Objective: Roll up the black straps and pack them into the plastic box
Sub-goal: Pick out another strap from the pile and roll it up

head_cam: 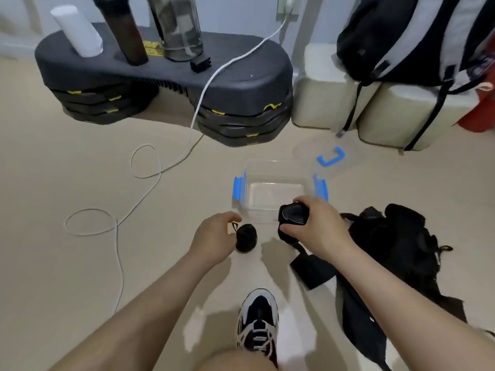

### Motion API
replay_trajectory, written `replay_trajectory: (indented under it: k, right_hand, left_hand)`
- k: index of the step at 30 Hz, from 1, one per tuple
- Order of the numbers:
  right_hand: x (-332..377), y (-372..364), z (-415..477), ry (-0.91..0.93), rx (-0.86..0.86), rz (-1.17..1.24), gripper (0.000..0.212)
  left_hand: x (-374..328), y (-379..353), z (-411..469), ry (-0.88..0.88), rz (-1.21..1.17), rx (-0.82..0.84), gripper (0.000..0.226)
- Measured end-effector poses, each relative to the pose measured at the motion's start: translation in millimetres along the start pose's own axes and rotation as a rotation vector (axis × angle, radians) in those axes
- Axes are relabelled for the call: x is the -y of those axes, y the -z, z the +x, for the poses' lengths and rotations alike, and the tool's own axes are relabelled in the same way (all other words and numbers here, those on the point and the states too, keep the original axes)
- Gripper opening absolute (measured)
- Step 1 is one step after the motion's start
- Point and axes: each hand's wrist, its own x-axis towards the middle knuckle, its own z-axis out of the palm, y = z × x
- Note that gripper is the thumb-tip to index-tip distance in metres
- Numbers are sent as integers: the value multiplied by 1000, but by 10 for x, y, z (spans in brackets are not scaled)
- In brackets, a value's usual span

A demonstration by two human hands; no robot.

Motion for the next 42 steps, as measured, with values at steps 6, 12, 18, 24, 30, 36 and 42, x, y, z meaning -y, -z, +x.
replay_trajectory:
  k: [6, 12, 18, 24, 30, 36, 42]
  right_hand:
    - [-450, -843, 330, -133, 50, 19, 51]
    - [-629, -1376, 581, -165, 58, 78, 49]
    - [-767, -1708, 629, -163, 117, 250, 25]
    - [-732, -1649, 601, -248, 155, 480, 57]
    - [-946, -1246, 488, -90, 265, 65, 85]
    - [-1508, -772, 220, -295, 286, -480, 98]
    - [-1915, -745, 53, -523, 283, -471, 111]
  left_hand:
    - [418, -653, 444, -33, 201, 159, 91]
    - [558, -1059, 767, -73, 91, 59, 76]
    - [619, -1063, 869, -63, 100, -102, 57]
    - [585, -954, 996, 128, 1, -30, 69]
    - [341, -854, 806, 175, 163, -67, 86]
    - [19, -1066, 491, -365, 176, -366, 52]
    - [-210, -1699, 293, -579, 417, 463, 55]
